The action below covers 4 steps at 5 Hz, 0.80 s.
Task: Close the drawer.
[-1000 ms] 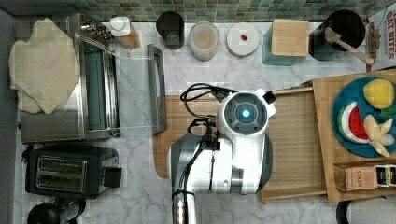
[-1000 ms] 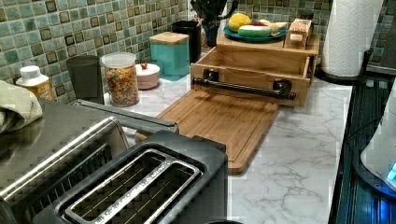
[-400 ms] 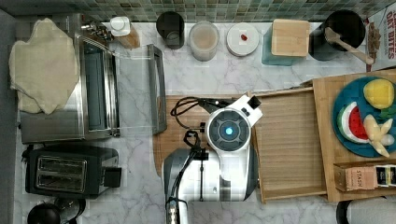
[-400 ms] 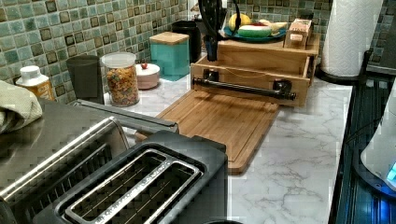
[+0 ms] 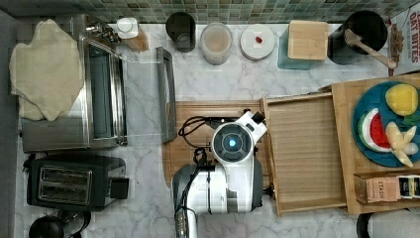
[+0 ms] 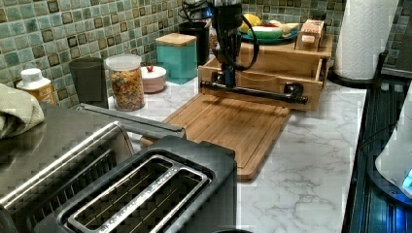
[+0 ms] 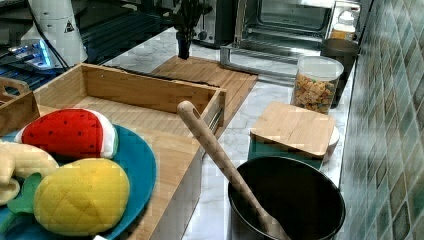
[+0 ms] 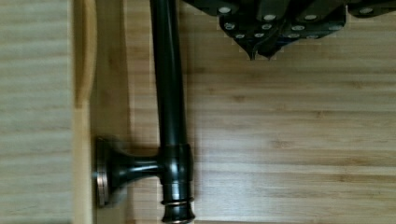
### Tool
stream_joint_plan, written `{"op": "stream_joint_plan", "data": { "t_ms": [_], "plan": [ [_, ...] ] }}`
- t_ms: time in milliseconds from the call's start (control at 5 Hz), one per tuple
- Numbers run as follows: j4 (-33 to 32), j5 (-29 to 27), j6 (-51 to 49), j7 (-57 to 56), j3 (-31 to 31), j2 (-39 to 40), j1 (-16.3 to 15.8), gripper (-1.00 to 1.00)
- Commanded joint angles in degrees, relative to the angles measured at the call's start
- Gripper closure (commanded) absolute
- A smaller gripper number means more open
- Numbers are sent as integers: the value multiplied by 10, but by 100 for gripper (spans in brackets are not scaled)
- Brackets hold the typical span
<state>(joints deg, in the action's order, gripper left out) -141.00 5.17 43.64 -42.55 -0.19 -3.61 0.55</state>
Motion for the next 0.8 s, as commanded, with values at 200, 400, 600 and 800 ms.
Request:
{"op": "stream_joint_plan", "data": {
  "t_ms": [200, 400, 600, 800],
  "plan": [
    [-33, 57, 72, -66, -14, 26, 14, 100],
    [-16, 68, 55, -90, -25, 36, 25, 100],
    [-10, 92, 62, -77, -36, 48, 36, 100],
    [6, 96, 82, -106, -50, 69, 55, 100]
  ]
}}
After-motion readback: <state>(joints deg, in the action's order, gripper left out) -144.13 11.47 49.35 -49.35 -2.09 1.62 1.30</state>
